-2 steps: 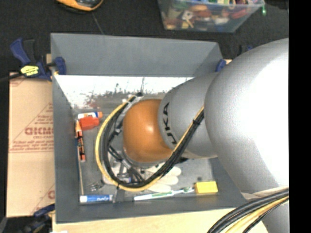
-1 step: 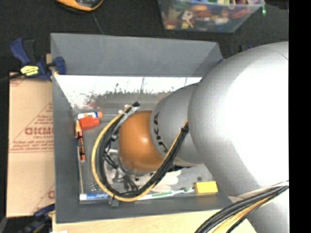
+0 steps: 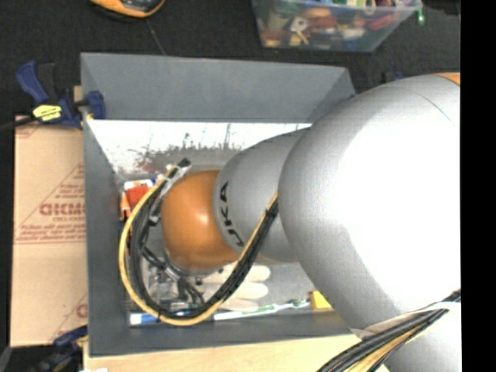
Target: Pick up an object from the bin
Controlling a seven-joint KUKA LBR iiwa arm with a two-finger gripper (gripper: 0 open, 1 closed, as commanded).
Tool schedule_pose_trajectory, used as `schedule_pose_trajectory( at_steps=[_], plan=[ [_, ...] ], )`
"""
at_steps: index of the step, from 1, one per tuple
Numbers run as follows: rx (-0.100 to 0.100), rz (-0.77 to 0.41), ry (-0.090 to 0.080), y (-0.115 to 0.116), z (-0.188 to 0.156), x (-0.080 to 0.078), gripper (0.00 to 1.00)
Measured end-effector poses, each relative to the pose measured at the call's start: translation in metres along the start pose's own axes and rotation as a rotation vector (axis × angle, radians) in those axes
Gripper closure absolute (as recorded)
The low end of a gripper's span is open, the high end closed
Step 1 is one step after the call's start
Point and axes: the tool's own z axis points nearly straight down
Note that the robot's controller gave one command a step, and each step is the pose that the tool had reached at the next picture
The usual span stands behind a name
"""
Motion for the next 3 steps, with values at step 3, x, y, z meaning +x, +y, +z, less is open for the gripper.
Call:
schedule_pose_trajectory(
  at_steps=[3],
  plan=[
    [-0.001,0.005,-0.001,-0.001,-0.026,0.000,1.00]
  ],
)
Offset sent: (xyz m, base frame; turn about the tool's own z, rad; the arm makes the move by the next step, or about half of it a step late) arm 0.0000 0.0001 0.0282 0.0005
